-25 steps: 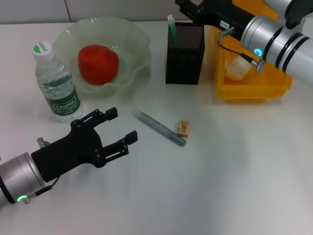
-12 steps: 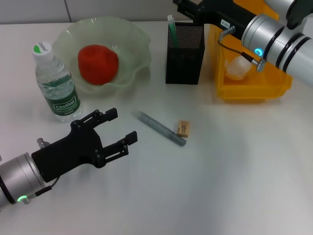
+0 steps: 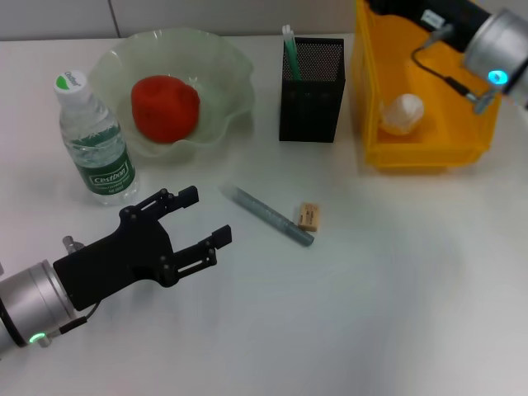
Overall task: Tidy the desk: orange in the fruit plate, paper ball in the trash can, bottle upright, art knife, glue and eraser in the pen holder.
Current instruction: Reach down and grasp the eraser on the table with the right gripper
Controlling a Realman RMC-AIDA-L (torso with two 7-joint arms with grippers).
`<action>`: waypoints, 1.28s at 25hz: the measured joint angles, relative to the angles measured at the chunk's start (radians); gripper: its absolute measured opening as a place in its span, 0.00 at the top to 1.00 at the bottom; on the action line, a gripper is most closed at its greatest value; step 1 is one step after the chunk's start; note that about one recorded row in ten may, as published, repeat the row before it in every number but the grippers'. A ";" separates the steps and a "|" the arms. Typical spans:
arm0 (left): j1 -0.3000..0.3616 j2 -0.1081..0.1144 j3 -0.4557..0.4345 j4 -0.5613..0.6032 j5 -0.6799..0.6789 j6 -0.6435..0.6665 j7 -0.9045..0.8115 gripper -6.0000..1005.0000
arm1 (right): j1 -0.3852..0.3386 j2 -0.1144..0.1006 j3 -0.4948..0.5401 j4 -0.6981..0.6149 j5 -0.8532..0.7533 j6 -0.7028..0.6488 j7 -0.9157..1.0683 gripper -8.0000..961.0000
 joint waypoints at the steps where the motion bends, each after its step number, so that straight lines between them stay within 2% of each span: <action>1: 0.000 0.000 0.000 0.000 0.000 0.000 0.000 0.20 | -0.028 -0.001 -0.058 -0.072 -0.001 -0.039 0.100 0.30; 2: 0.001 0.000 0.003 0.000 0.005 -0.004 0.000 0.20 | -0.028 -0.001 -0.058 -0.072 -0.001 -0.039 0.100 0.30; 5: 0.001 0.001 0.003 0.000 0.007 -0.010 0.000 0.20 | -0.069 -0.002 -0.146 -0.175 -0.002 -0.090 0.242 0.30; 8: 0.001 0.001 0.003 0.000 0.009 -0.012 0.001 0.20 | -0.108 -0.004 -0.259 -0.274 -0.003 -0.102 0.363 0.30; 11: 0.003 0.002 0.003 0.000 0.009 -0.012 0.003 0.20 | -0.139 -0.016 -0.404 -0.401 -0.047 -0.107 0.478 0.30; 15: 0.006 0.003 0.004 0.000 0.010 -0.012 0.007 0.20 | -0.137 -0.021 -0.426 -0.471 -0.147 -0.130 0.556 0.30; 20: 0.007 0.003 0.004 0.000 0.011 -0.012 0.010 0.20 | -0.098 -0.027 -0.428 -0.552 -0.299 -0.204 0.671 0.30; 21: 0.007 0.003 0.004 0.000 0.011 -0.012 0.010 0.20 | -0.072 -0.029 -0.434 -0.586 -0.375 -0.234 0.715 0.30; 23: 0.007 0.003 0.004 0.000 0.011 -0.012 0.010 0.20 | -0.060 -0.030 -0.436 -0.598 -0.409 -0.247 0.736 0.30; 27: 0.007 0.003 0.005 0.000 0.011 -0.012 0.010 0.20 | 0.013 -0.030 -0.441 -0.620 -0.588 -0.285 0.801 0.30; 32: 0.007 0.003 0.014 0.001 0.012 -0.013 0.010 0.20 | 0.099 -0.025 -0.521 -0.623 -0.771 -0.287 0.870 0.30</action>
